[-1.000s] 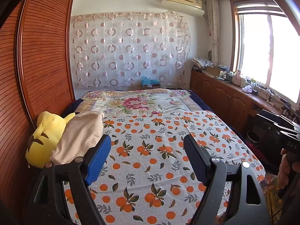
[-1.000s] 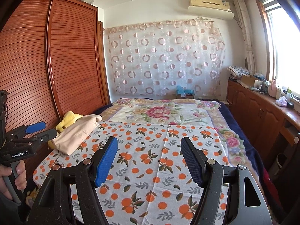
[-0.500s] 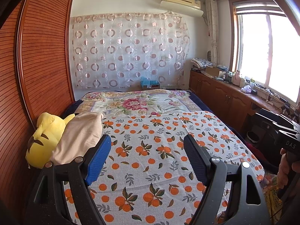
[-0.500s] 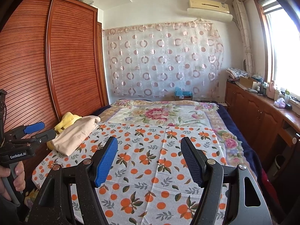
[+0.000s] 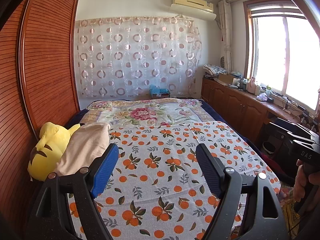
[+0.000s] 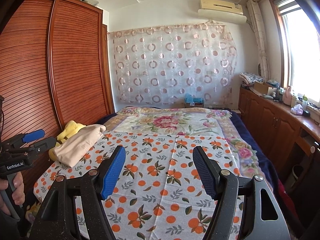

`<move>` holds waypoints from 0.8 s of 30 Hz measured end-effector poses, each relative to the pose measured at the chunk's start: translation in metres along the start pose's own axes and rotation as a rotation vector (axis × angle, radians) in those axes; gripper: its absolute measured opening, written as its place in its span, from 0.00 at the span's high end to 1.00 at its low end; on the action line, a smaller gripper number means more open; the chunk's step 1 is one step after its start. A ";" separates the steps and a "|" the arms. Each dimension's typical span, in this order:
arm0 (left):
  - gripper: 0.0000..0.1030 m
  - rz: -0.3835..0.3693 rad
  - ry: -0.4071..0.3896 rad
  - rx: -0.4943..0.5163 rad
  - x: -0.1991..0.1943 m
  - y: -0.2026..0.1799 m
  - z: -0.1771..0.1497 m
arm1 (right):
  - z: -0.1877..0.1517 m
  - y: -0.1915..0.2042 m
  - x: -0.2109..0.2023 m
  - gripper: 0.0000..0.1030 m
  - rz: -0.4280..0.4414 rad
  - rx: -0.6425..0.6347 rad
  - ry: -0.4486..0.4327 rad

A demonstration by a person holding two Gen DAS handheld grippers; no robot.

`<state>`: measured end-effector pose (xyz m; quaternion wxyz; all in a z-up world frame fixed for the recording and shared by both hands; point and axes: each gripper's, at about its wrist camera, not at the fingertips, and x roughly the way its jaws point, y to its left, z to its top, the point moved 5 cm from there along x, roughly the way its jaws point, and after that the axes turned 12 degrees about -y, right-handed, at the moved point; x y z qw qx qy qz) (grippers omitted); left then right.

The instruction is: Fold small clothes

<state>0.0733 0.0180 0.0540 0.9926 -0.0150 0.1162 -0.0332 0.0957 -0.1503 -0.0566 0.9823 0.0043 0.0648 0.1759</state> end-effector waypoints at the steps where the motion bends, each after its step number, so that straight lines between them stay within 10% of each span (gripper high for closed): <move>1: 0.22 0.000 -0.001 0.000 0.000 -0.001 0.001 | 0.000 -0.001 0.000 0.31 0.000 0.000 -0.001; 24: 0.22 0.002 -0.006 0.000 -0.002 0.001 0.001 | -0.001 -0.005 -0.003 0.31 -0.003 0.003 -0.015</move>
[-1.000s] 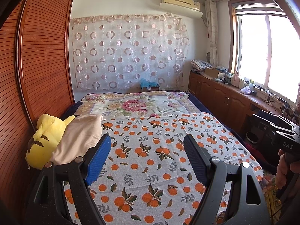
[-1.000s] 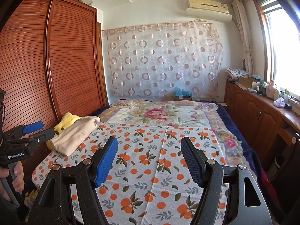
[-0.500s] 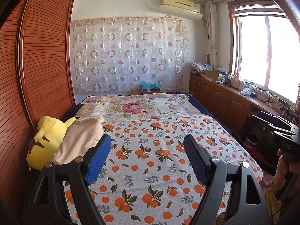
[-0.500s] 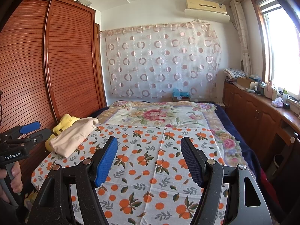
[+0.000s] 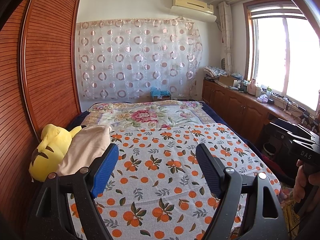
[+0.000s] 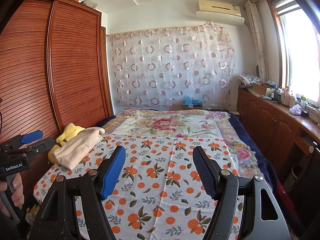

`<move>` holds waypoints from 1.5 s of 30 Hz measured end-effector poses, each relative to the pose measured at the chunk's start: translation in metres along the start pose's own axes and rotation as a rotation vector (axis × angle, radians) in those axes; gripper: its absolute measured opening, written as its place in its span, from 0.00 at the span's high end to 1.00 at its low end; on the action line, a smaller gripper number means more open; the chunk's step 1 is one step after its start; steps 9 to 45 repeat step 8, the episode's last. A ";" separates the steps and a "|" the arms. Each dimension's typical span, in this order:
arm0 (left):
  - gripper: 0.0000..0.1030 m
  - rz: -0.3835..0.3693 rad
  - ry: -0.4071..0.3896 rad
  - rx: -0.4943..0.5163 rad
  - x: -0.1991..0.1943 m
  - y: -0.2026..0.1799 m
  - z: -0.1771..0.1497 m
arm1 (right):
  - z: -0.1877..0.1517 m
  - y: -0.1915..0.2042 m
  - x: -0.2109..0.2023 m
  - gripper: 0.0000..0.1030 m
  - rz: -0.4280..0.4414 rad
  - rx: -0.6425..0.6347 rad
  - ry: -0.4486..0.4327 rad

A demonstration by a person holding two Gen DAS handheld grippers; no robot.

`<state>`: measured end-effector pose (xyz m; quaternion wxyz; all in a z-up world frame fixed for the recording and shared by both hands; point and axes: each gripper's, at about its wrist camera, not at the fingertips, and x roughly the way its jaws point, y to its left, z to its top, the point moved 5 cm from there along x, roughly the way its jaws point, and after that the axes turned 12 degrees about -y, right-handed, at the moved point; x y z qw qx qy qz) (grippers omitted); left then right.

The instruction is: Fold small clothes

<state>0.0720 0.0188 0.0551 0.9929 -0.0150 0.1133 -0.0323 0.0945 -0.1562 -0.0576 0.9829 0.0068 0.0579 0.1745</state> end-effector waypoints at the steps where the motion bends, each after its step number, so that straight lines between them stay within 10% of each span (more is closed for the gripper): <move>1: 0.22 -0.001 0.000 -0.001 0.000 0.001 -0.001 | 0.000 0.000 0.000 0.30 0.000 0.000 0.000; 45: 0.22 -0.001 -0.001 0.000 0.000 0.000 -0.001 | 0.000 -0.001 0.001 0.30 0.002 0.002 0.001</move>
